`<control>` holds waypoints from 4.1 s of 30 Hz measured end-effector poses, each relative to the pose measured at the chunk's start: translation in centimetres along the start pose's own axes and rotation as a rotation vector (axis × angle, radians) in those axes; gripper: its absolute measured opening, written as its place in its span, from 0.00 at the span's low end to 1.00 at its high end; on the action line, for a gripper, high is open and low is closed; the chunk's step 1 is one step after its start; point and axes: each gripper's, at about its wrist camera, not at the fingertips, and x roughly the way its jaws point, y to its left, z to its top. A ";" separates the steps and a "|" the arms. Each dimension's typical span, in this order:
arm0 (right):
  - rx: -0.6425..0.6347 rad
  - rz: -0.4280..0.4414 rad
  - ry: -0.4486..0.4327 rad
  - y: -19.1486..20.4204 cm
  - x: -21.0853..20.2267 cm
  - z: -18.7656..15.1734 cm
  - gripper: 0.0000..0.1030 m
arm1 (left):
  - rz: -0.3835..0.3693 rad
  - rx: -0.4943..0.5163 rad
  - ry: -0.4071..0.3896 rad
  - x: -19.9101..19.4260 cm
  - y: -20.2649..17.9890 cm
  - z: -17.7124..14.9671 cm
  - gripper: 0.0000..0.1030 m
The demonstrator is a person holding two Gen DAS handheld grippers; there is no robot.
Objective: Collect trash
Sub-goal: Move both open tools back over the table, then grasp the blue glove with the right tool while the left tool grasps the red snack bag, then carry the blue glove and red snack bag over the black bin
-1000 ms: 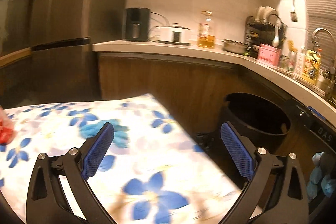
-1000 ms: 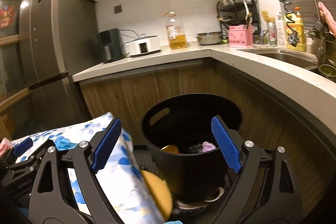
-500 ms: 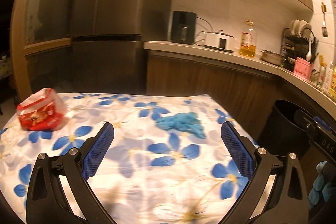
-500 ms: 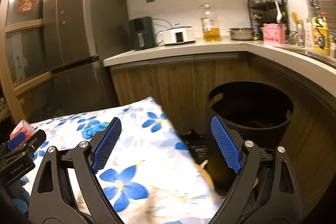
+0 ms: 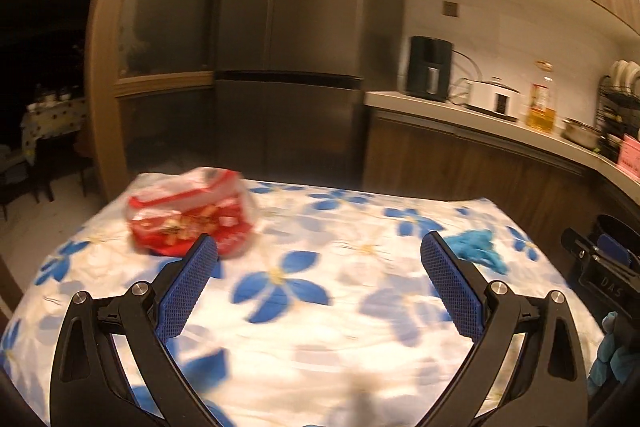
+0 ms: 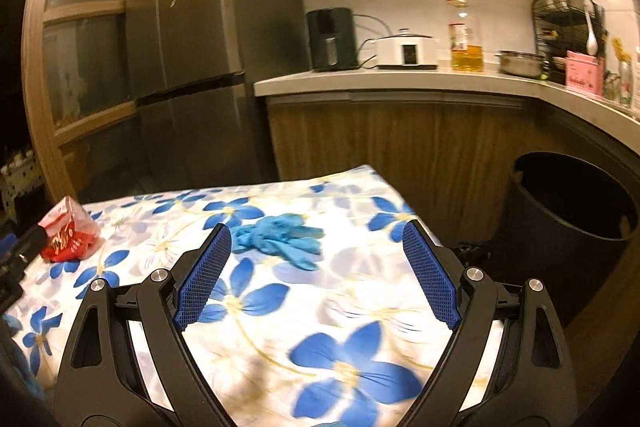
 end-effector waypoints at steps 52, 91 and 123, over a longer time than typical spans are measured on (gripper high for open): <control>-0.119 0.035 0.078 6.6 7.5 0.1 0.10 | 0.042 -0.288 0.208 11.9 17.4 1.0 0.35; -0.049 0.040 -0.094 -2.2 -6.6 2.1 0.09 | -0.235 0.002 0.068 1.7 -3.9 2.6 0.00; 0.127 -0.386 -0.149 -26.9 -11.0 3.9 0.08 | -0.600 0.155 0.127 1.9 -34.6 2.1 0.00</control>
